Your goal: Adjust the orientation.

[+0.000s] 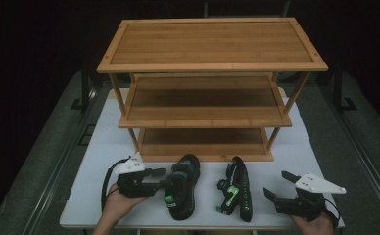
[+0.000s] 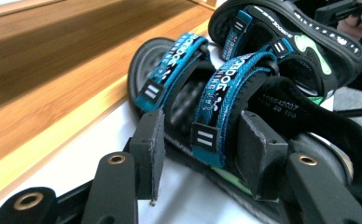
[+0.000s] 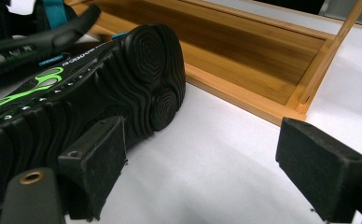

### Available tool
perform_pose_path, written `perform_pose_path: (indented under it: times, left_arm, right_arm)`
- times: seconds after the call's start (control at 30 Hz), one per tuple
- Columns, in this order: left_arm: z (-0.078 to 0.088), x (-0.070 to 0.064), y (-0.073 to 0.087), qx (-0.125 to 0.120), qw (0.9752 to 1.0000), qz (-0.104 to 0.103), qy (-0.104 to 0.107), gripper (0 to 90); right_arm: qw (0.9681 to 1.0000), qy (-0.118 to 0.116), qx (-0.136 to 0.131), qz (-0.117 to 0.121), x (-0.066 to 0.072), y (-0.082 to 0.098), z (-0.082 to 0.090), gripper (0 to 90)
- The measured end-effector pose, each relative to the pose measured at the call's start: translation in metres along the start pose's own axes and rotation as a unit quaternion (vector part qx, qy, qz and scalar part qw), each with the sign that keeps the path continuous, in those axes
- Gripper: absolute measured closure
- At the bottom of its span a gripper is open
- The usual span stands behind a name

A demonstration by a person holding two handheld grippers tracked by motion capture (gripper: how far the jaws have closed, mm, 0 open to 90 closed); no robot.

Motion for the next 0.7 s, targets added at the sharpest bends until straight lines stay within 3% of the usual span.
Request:
perform_pose_path:
  times: [0.23, 0.53, 0.7]
  left_arm:
    - [-0.018, -0.012, -0.001, 0.012, 0.9998, -0.012, 0.007, 50.9]
    - [-0.022, -0.016, 0.004, 0.001, 0.9998, -0.018, -0.003, 44.5]
    - [-0.022, -0.018, 0.006, -0.003, 0.9998, -0.019, -0.003, 45.4]
  right_arm:
    - [1.0000, -0.002, -0.002, 0.001, 0.000, 0.000, 0.001, 15.3]
    - [1.0000, -0.009, -0.002, 0.004, 0.004, -0.002, 0.000, 15.4]
    - [0.9997, -0.019, -0.017, 0.007, 0.007, -0.007, 0.002, 22.1]
Point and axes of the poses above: each handheld gripper's, and its own axes: z roughly backward along the jaws, y roughly out of its underside, x roughly to its left, the point moved 5 cm from there along -z, roughly forward along the jaws, and after that the axes turned 12 degrees about z, right-handed, at the moved point
